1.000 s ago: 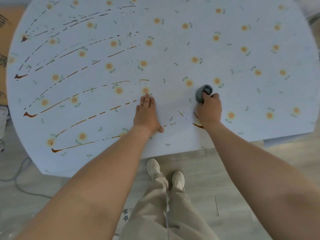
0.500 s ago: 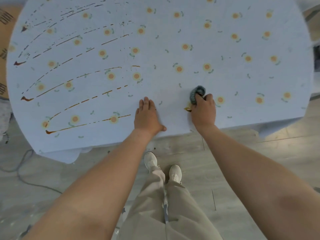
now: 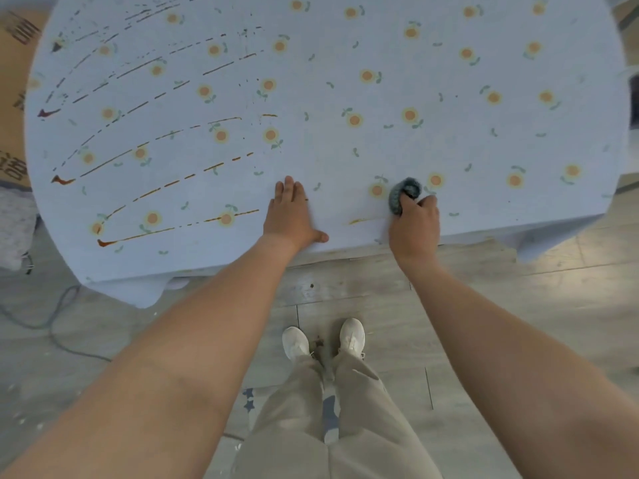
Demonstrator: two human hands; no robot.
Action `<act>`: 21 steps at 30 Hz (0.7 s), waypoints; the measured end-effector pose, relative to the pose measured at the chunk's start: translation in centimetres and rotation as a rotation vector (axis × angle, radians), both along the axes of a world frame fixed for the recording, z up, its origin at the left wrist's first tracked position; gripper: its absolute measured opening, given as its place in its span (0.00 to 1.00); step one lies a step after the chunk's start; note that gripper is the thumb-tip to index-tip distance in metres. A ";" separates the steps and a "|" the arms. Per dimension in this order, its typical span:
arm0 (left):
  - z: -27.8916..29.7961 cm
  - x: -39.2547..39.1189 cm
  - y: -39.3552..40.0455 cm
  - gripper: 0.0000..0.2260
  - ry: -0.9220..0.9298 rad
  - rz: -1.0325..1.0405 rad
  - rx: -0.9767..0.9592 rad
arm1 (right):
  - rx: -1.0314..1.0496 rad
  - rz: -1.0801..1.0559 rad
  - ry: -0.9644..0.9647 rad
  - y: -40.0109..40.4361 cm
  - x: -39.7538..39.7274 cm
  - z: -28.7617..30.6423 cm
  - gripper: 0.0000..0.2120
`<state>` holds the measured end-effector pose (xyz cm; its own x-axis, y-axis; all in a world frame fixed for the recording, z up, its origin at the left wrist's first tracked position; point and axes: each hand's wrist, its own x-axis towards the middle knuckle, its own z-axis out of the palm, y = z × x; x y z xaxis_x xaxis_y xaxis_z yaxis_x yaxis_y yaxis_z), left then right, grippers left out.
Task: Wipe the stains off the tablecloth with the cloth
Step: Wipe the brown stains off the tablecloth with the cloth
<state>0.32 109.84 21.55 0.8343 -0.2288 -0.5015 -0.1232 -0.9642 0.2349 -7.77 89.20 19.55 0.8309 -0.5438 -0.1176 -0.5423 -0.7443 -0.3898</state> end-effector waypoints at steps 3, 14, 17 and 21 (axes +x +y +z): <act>0.1 -0.6 0.5 0.54 -0.011 -0.011 -0.026 | 0.071 -0.049 -0.033 3.9 0.2 0.1 0.19; 0.6 -0.9 4.6 0.53 0.033 -0.015 -0.075 | -0.029 0.299 -0.028 6.5 -0.6 -0.4 0.20; 1.3 -0.5 6.8 0.53 0.037 0.008 -0.098 | 0.011 0.031 0.103 8.2 -0.1 0.8 0.21; 2.5 0.0 9.6 0.51 0.080 0.005 -0.106 | 0.125 0.269 0.165 14.6 2.9 2.2 0.20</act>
